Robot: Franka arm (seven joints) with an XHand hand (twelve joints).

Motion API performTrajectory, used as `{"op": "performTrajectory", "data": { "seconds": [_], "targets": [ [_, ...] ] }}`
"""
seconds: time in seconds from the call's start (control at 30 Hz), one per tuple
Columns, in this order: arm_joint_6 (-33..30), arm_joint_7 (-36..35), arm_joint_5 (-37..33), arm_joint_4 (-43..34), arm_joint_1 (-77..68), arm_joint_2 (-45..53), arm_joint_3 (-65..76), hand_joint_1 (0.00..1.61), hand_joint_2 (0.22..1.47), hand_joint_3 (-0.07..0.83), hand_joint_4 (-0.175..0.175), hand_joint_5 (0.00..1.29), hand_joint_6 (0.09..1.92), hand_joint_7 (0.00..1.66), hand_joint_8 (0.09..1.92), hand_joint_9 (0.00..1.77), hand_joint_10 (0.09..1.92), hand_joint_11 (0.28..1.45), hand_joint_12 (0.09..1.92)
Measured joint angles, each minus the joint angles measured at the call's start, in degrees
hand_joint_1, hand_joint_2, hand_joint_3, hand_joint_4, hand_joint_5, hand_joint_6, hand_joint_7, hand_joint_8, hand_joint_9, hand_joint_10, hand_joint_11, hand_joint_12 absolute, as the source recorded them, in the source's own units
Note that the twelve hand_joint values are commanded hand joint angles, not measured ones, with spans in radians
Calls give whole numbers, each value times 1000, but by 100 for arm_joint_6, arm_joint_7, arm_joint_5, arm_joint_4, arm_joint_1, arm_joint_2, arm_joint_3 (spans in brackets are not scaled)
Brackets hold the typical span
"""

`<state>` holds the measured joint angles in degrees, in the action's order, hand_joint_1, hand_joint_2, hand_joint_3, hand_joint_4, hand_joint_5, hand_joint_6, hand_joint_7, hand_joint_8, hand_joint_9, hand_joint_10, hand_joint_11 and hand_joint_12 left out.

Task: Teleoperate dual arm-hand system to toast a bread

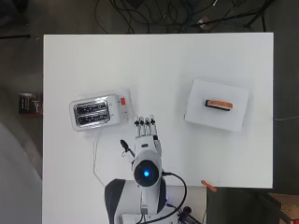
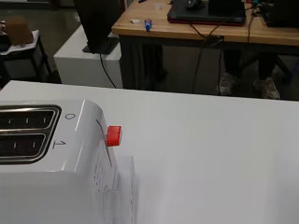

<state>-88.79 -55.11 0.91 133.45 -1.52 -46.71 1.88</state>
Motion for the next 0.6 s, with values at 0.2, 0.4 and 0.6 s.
{"op": "performTrajectory", "data": {
  "seconds": [0.2, 0.4, 0.6],
  "targets": [
    [228, -1792, 190, -403, -109, -250, 445, 171, 1117, 0, -166, 332, 87, 579, 87, 685, 87, 440, 87],
    [442, -1626, 362, -924, 246, 21, 982, 104, 1179, 14, -55, 345, 87, 440, 87, 543, 87, 436, 87],
    [232, -1299, 583, -1360, 527, 866, 1949, 68, 1186, 6, 2, 315, 87, 417, 87, 549, 87, 495, 87]
  ]
}}
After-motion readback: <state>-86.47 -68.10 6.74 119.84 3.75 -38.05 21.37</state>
